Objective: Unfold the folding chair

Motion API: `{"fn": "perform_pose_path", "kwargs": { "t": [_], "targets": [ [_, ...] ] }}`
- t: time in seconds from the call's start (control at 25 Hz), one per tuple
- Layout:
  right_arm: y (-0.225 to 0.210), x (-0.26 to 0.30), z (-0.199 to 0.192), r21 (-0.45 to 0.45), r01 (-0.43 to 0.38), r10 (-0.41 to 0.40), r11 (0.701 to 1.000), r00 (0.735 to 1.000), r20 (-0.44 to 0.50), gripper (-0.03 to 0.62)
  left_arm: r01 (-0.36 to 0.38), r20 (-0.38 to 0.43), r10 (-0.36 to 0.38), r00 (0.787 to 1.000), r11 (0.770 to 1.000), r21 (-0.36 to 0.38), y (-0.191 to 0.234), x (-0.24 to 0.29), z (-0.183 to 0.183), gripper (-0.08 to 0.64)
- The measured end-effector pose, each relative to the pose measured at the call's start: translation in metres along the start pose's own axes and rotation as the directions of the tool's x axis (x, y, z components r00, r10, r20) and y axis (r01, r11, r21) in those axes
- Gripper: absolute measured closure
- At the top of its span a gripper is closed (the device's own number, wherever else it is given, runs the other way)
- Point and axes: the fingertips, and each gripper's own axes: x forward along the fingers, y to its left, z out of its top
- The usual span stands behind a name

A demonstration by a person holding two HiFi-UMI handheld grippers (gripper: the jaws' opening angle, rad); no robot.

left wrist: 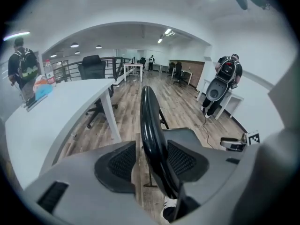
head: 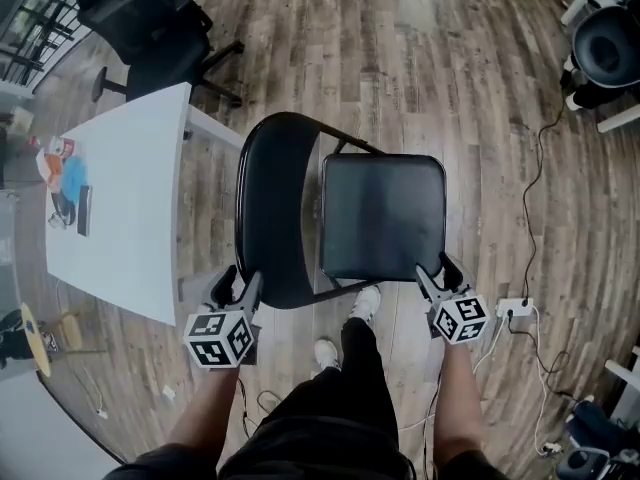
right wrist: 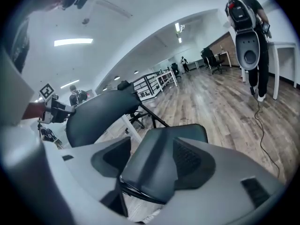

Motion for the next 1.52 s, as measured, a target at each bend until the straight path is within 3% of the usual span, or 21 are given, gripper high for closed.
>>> {"fn": "perform_pose_path", "kwargs": {
  "t": [0.16,0.24,0.32,0.48,0.68,0.8,0.96,1.24,1.52],
  "targets": [
    [0.080,-0.047,0.024,-0.098,0.054,-0.046,0.994,0.996,0.074,0.418,-0.004,0.093,0.006,0.996,1.000,-0.018,0.009,-0.065,-0.010,0.371],
    [0.106,-0.070,0.040,-0.159,0.125,-0.105,0.979,0.986,0.128,0.511,0.021,0.157,-0.019,0.987,1.000,-0.012,0.009,-0.090,-0.014,0.400],
    [0.134,-0.098,0.048,-0.187,0.197,-0.167,0.962,0.972,0.164,0.563,0.056,0.210,-0.054,0.976,0.998,0.000,0.006,-0.118,-0.021,0.446],
    [0.200,-0.155,0.054,-0.217,0.260,-0.216,0.941,0.955,0.205,0.575,0.149,0.313,-0.145,0.939,0.989,0.011,-0.014,-0.178,-0.031,0.548],
    [0.290,-0.226,0.060,-0.340,0.271,-0.194,0.901,0.951,0.242,0.577,0.254,0.411,-0.274,0.869,0.962,0.105,-0.070,-0.248,-0.043,0.555],
    [0.330,-0.268,0.063,-0.310,0.295,-0.199,0.904,0.931,0.305,0.577,0.292,0.421,-0.324,0.848,0.946,0.139,-0.095,-0.284,-0.062,0.555],
    [0.353,-0.309,0.060,-0.254,0.316,-0.214,0.914,0.908,0.361,0.577,0.310,0.424,-0.351,0.835,0.936,0.166,-0.113,-0.323,-0.086,0.555],
    [0.376,-0.359,0.066,-0.331,0.331,-0.178,0.883,0.891,0.417,0.577,0.233,0.489,-0.287,0.824,0.958,0.169,-0.127,-0.373,-0.095,0.555],
    [0.381,-0.413,0.050,-0.365,0.322,-0.132,0.873,0.879,0.458,0.578,0.222,0.510,-0.271,0.816,0.962,0.156,-0.174,-0.411,-0.129,0.555]
  ]
}}
